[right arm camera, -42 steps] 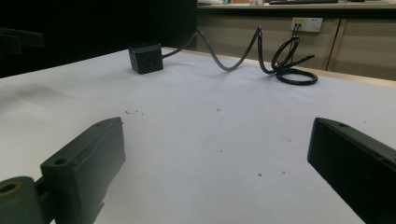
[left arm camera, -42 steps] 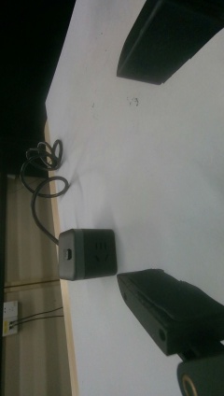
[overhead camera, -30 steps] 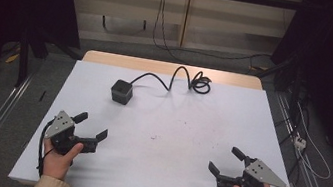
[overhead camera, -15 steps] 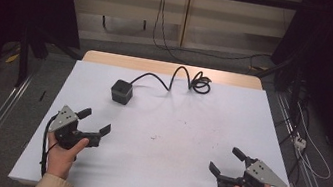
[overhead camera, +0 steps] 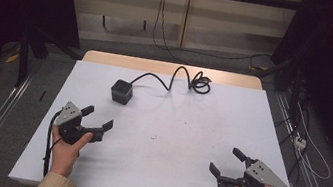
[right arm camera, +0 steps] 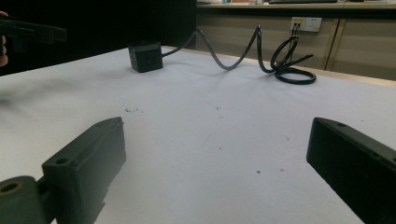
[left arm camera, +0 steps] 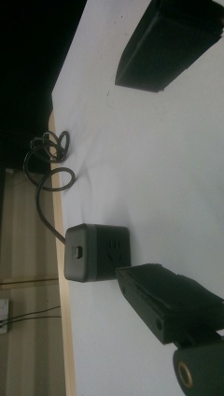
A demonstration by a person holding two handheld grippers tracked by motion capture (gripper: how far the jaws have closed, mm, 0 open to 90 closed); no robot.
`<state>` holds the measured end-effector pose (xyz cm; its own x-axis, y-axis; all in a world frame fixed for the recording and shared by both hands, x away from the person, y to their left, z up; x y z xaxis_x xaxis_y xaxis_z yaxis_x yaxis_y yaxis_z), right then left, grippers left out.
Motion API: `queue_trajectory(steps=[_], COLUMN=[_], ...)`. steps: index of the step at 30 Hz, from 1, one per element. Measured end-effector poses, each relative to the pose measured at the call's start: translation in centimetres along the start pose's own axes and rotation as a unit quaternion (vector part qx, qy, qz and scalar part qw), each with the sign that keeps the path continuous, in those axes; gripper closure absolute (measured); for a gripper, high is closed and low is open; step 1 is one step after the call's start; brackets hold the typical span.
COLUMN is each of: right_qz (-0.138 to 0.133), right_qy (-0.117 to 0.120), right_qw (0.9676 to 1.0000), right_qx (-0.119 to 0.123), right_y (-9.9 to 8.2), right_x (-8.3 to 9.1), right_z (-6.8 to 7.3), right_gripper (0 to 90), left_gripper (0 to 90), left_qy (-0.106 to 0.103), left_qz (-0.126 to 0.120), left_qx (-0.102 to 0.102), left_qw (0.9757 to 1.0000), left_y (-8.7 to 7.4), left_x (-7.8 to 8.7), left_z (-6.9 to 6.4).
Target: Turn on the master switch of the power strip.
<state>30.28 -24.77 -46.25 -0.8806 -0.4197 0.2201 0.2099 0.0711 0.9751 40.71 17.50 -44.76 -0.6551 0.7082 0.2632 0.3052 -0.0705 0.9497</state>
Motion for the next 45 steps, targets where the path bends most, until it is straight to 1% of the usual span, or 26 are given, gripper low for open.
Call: queue_trajectory(steps=[3, 5, 8, 10, 14, 18, 21, 24, 26, 27, 29, 30, 31, 32, 34, 37, 39, 41, 45], right_qz=[0.000, 0.000, 0.000, 0.000, 0.000, 0.000, 0.000, -0.001, -0.001, -0.001, 0.000, 0.000, -0.001, -0.001, -0.001, -0.001, -0.001, -0.001, -0.001], right_qy=[-0.001, -0.001, -0.003, -0.002, 0.000, 0.001, 0.001, 0.001, 0.000, 0.001, 0.001, 0.001, 0.001, 0.002, 0.002, 0.001, 0.001, 0.001, 0.002], right_qw=[1.0000, 1.0000, 1.0000, 1.0000, 1.0000, 1.0000, 1.0000, 1.0000, 1.0000, 1.0000, 1.0000, 1.0000, 1.0000, 1.0000, 1.0000, 1.0000, 1.0000, 1.0000, 1.0000], right_qx=[0.000, 0.001, 0.000, -0.001, -0.001, -0.002, -0.002, -0.001, 0.000, 0.000, 0.000, 0.000, 0.000, -0.001, -0.001, -0.001, -0.002, -0.003, -0.003], right_y=[0.0, 0.0, 0.0, 0.0, 0.0, 0.0, 0.0, 0.0, 0.1, 0.0, 0.0, 0.0, 0.0, 0.0, 0.0, 0.0, 0.0, 0.0, 0.0], right_x=[0.0, 0.0, 0.0, 0.0, 0.0, 0.1, 0.1, 0.1, 0.1, 0.1, 0.1, 0.1, 0.1, 0.1, 0.1, 0.1, 0.1, 0.1, 0.1], right_z=[0.0, 0.0, -0.1, -0.1, -0.1, -0.1, -0.1, -0.1, -0.1, -0.1, -0.1, -0.1, -0.1, -0.1, -0.1, -0.2, -0.2, -0.2, -0.2], right_gripper=[4.2, 4.2, 4.2, 4.2, 4.2, 4.2, 4.2, 4.2, 4.2, 4.2, 4.2, 4.3, 4.3, 4.3, 4.3, 4.3, 4.3, 4.2, 4.3], left_gripper=[7.5, 7.5, 7.5, 7.6, 7.8, 8.0, 8.2, 8.6, 9.0, 9.1, 9.6, 9.7, 9.8, 10.0, 10.0, 10.0, 10.0, 10.0, 10.2], left_qy=[0.003, 0.004, 0.005, 0.009, 0.013, 0.018, 0.021, 0.020, 0.018, 0.018, 0.016, 0.017, 0.018, 0.019, 0.021, 0.021, 0.025, 0.021, 0.024], left_qz=[-0.003, -0.001, -0.004, -0.002, -0.005, -0.007, -0.005, -0.008, -0.007, -0.010, -0.007, -0.008, -0.004, -0.003, 0.001, 0.006, 0.007, 0.007, 0.012], left_qx=[0.001, -0.003, -0.001, -0.004, 0.008, 0.011, 0.007, 0.005, -0.001, 0.001, 0.001, 0.004, 0.001, 0.003, 0.001, 0.000, -0.002, -0.001, -0.003], left_qw=[1.0000, 1.0000, 1.0000, 0.9999, 0.9999, 0.9998, 0.9997, 0.9997, 0.9998, 0.9998, 0.9999, 0.9998, 0.9998, 0.9998, 0.9998, 0.9998, 0.9997, 0.9997, 0.9996], left_y=[0.2, 0.4, 0.6, 0.6, 0.6, 0.7, 0.8, 1.2, 1.4, 1.5, 1.6, 1.6, 1.5, 1.5, 1.4, 1.3, 1.4, 1.5, 1.7], left_x=[-0.2, -0.4, -0.7, -0.8, -1.2, -1.5, -1.8, -2.1, -2.3, -2.4, -2.6, -2.7, -2.8, -2.9, -3.0, -3.4, -3.6, -3.9, -4.2], left_z=[0.1, 0.2, 0.4, 0.6, 1.0, 1.3, 1.4, 1.4, 1.5, 1.5, 1.7, 1.7, 1.9, 1.9, 2.1, 2.1, 2.1, 2.1, 2.3])
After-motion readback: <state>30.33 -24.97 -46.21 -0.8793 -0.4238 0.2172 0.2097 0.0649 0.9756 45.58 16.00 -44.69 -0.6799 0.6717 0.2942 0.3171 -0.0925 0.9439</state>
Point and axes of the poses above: each handheld gripper's, and its own axes: x roughly backward along the jaws, y roughly out of its top, z roughly to its left, the point moved 6 cm from there along -x, roughly forward along the jaws, and after that the axes turned 7 degrees about -y, right-handed, at the moved point
